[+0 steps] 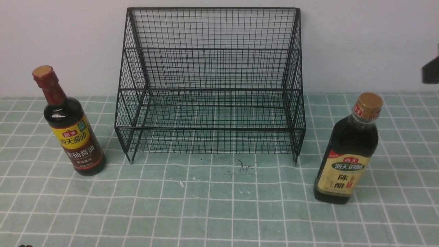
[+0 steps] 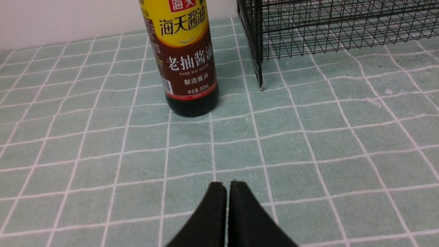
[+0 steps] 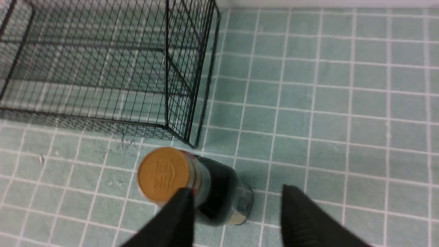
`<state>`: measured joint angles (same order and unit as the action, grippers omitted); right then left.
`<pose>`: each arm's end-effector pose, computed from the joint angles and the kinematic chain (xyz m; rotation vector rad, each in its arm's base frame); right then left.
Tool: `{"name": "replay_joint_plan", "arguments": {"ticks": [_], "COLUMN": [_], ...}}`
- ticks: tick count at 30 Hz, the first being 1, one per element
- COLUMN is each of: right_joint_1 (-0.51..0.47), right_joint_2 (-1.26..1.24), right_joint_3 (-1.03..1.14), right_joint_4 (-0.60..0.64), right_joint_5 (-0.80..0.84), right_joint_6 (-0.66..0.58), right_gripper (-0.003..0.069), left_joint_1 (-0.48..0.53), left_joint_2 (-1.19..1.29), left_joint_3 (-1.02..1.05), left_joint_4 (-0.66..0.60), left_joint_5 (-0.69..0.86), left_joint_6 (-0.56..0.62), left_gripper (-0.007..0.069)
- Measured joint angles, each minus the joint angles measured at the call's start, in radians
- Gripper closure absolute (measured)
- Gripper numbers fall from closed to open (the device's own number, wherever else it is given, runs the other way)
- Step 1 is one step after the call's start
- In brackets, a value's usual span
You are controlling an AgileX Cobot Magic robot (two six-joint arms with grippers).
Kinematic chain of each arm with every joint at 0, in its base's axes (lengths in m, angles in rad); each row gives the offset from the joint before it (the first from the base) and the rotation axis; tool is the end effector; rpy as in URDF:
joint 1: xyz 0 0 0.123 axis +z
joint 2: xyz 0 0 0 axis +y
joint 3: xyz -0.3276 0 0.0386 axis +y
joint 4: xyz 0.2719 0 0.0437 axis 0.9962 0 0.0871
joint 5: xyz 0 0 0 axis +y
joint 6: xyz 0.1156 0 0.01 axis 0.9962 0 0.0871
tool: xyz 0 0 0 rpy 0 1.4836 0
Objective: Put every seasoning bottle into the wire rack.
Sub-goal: Use the right arm to grab the condiment bottle closest to it, then use the right arm to put the condiment bottle back on the shelf
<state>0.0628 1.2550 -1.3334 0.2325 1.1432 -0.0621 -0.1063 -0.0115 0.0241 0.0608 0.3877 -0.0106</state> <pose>0.2648 0.0410 0.4178 -0.1178 2.5313 0.3070 0.0547 -0.0032 0.1623 0.1273 1.8789 -0.0199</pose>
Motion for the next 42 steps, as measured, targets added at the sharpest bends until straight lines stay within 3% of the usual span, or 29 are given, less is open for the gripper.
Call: {"name": "replay_joint_plan", "arguments": {"ticks": [7, 13, 18, 20, 22, 29, 32, 36, 42], "right_joint_1": [0.139, 0.187, 0.187, 0.188, 0.191, 0.192, 0.193, 0.205, 0.315], "right_joint_2": [0.102, 0.174, 0.234, 0.251, 0.253, 0.245, 0.230, 0.220, 0.224], "right_joint_3": [-0.006, -0.007, -0.007, -0.007, -0.010, -0.033, -0.135, -0.259, -0.500], "right_joint_4": [-0.075, -0.128, -0.139, -0.135, -0.132, -0.137, -0.149, -0.149, -0.156], "right_joint_5": [-0.066, -0.100, -0.070, -0.054, -0.055, -0.005, 0.117, 0.156, 0.170], "right_joint_6": [-0.015, 0.032, 0.036, 0.036, 0.025, 0.006, -0.002, -0.002, -0.005], "right_gripper": [0.0090, 0.0048, 0.0104, 0.0195, 0.0348, 0.0340, 0.0340, 0.0340, 0.0340], "left_joint_1": [0.000, 0.000, 0.000, 0.000, 0.000, 0.000, 0.000, 0.000, 0.000], "left_joint_2": [0.000, 0.000, 0.000, 0.000, 0.000, 0.000, 0.000, 0.000, 0.000], "left_joint_3": [0.000, 0.000, 0.000, 0.000, 0.000, 0.000, 0.000, 0.000, 0.000], "left_joint_4": [0.000, 0.000, 0.000, 0.000, 0.000, 0.000, 0.000, 0.000, 0.000], "left_joint_5": [0.000, 0.000, 0.000, 0.000, 0.000, 0.000, 0.000, 0.000, 0.000], "left_joint_6": [0.000, 0.000, 0.000, 0.000, 0.000, 0.000, 0.000, 0.000, 0.000], "left_gripper": [0.0631, 0.0631, 0.0631, 0.0631, 0.0631, 0.0631, 0.0631, 0.0631, 0.0631]}}
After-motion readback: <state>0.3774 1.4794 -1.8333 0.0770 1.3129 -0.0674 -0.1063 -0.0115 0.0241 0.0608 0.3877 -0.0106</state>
